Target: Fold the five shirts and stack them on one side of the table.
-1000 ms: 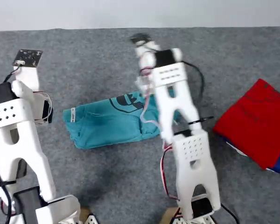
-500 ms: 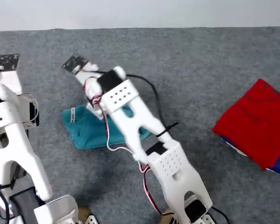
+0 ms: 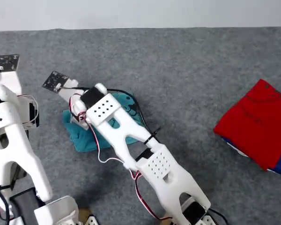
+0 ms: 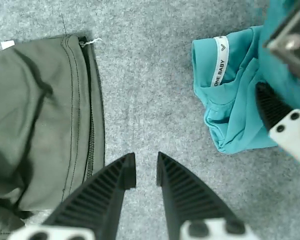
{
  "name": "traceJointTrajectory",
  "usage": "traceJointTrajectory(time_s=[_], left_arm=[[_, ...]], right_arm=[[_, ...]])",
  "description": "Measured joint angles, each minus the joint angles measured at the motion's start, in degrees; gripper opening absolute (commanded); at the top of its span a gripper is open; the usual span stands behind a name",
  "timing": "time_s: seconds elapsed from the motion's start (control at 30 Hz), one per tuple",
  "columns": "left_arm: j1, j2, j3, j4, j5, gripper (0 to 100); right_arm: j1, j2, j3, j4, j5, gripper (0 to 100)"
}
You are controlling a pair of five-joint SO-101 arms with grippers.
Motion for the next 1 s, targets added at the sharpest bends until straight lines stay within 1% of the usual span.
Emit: traceJointTrajectory(time_s=[0.13,0.33,0.4,0.47,0.57,0.6,0.73,0.87,1.0], left_arm=[[0.0,0.0,0.0,0.0,0.0,8],[0.0,0.0,0.0,0.0,0.0,8],[-0.1,0.0,0.0,0.0,0.0,8],[-0.2,0.0,0.0,0.0,0.0,8],[-0.9,0.0,-0.4,0.0,0.2,8],[-1.6,0.0,-1.1,0.0,0.4,8],[-6.3,-2.5,-2.7,0.1,0.4,8],[-9.0,-7.9,-2.9,0.3,0.4,8],[-9.3,-11.6,-2.9,0.3,0.4,8]], right_arm=[[-0.9,0.0,-0.8,0.5,-1.9,23.8],[-1.4,-0.1,-8.5,8.6,-2.4,23.3],[-1.1,-0.1,-10.8,12.3,-2.5,19.7],[-0.2,-0.2,-12.6,15.7,-2.5,12.9],[2.5,-0.2,-13.4,17.0,-2.5,2.1],[3.7,-0.2,-13.4,17.0,-2.4,0.5],[7.7,-0.2,-13.4,17.0,3.0,0.9],[9.9,0.2,-13.2,17.0,4.2,0.9],[9.0,4.5,-13.1,17.0,4.2,0.9]])
